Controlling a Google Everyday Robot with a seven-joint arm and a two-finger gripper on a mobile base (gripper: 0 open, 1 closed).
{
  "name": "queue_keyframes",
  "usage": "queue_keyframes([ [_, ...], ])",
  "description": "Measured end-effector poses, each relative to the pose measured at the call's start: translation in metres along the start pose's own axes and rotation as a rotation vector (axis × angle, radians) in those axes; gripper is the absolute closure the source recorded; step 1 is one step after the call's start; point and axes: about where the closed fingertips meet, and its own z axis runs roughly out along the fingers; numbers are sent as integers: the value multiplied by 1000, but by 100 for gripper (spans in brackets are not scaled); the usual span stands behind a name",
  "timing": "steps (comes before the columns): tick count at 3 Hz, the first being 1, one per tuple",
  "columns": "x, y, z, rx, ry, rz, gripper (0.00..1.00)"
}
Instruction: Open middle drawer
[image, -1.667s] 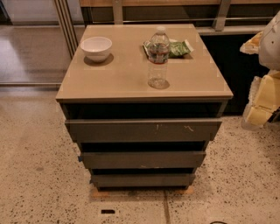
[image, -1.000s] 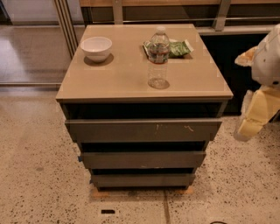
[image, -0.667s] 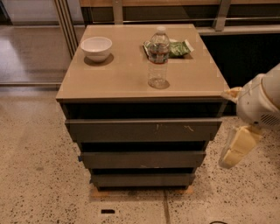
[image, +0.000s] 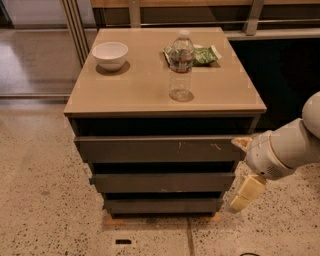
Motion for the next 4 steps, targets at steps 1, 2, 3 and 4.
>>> queue_keyframes([
  [1, -1, 1, -1, -1, 2, -2, 0],
  [2, 8, -1, 14, 11, 10, -24, 0],
  [3, 31, -1, 64, 26, 21, -88, 0],
  [4, 49, -5, 131, 28, 22, -160, 0],
])
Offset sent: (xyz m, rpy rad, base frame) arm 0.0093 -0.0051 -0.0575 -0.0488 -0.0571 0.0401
